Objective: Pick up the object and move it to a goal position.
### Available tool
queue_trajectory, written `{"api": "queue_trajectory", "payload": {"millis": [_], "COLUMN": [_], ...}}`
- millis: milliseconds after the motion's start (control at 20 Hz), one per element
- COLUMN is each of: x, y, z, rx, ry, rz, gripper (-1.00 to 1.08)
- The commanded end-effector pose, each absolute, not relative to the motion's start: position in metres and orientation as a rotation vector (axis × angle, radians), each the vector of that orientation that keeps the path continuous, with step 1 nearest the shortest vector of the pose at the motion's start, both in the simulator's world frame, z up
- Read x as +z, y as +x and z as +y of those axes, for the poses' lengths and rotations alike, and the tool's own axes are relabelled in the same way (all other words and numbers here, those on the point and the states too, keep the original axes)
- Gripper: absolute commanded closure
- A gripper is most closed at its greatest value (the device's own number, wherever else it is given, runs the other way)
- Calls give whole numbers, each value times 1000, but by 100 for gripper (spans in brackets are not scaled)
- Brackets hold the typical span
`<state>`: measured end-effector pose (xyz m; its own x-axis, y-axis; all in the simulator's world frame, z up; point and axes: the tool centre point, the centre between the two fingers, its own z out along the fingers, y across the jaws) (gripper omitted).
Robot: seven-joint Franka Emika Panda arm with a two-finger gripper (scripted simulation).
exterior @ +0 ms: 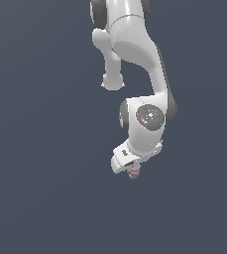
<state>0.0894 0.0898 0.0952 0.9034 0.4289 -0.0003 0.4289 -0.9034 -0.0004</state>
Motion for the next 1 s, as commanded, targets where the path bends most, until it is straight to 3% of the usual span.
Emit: {"api": "queue_trajectory", "payload": {"millis": [0, 400, 700, 750, 950], "x": [90, 50, 46, 46, 46], "y": [89, 88, 90, 90, 90], "z": [90, 90, 90, 90, 90], "rx": [2, 0, 0, 0, 0], "ry": [-3064, -3064, -3064, -3064, -3064], "rz": [-690, -695, -695, -695, -695], "gripper": [-92, -92, -92, 108, 108]}}
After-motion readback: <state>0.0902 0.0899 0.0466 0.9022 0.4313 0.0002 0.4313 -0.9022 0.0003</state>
